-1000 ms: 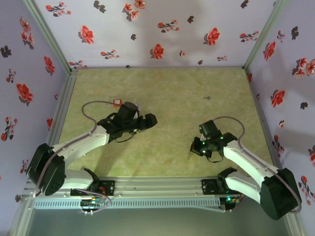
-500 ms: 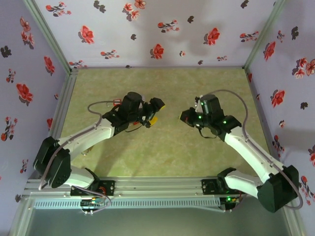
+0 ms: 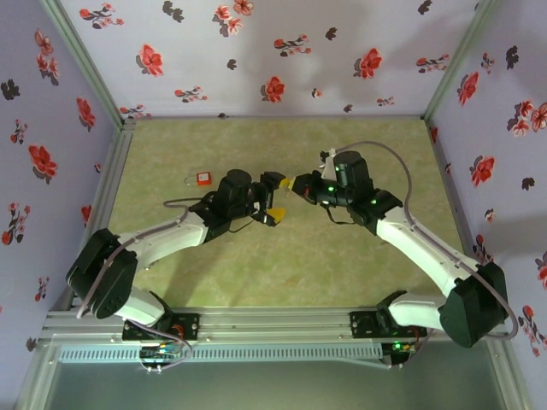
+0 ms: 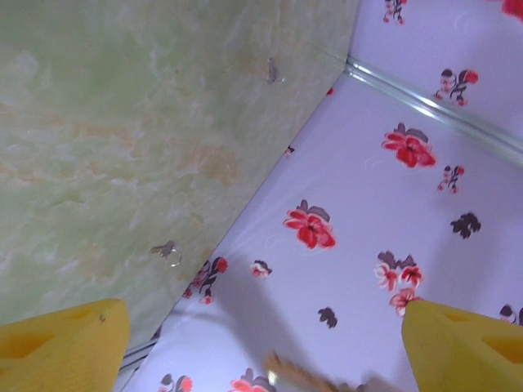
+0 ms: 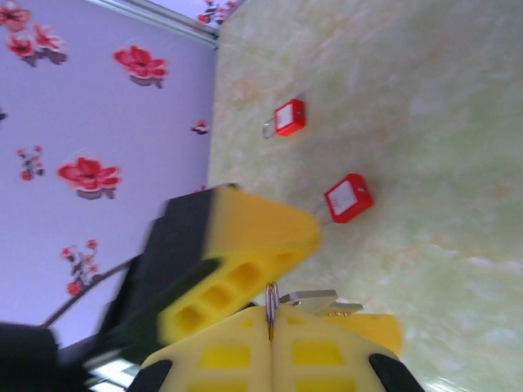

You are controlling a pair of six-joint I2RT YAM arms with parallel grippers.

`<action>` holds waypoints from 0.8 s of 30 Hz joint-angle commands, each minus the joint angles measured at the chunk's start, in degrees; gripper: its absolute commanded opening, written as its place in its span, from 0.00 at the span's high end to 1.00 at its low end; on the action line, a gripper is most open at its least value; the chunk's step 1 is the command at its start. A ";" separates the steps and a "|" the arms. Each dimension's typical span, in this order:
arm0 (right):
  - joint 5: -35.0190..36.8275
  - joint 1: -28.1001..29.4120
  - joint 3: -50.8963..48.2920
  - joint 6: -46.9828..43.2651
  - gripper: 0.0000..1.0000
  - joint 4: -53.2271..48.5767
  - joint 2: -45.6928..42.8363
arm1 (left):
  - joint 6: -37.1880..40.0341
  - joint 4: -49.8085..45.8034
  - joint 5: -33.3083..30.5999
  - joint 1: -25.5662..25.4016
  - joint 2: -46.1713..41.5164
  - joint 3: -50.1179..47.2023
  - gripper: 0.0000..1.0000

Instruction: Unlock with the key

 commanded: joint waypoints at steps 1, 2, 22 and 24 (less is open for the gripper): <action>-2.09 1.10 -2.95 3.35 1.00 6.71 -1.66 | -6.20 7.80 -2.36 -0.40 1.65 -1.16 0.13; -2.25 1.31 -3.66 3.90 1.00 7.57 -2.08 | -6.99 9.57 -2.88 -0.41 2.15 -1.55 0.14; -1.84 2.12 -9.88 4.21 1.00 8.23 -8.43 | -4.87 9.74 -3.74 0.97 -0.03 -2.81 0.93; -1.92 2.12 -10.20 4.31 1.00 8.62 -8.25 | -4.33 9.69 -3.74 1.22 -0.19 -2.58 0.98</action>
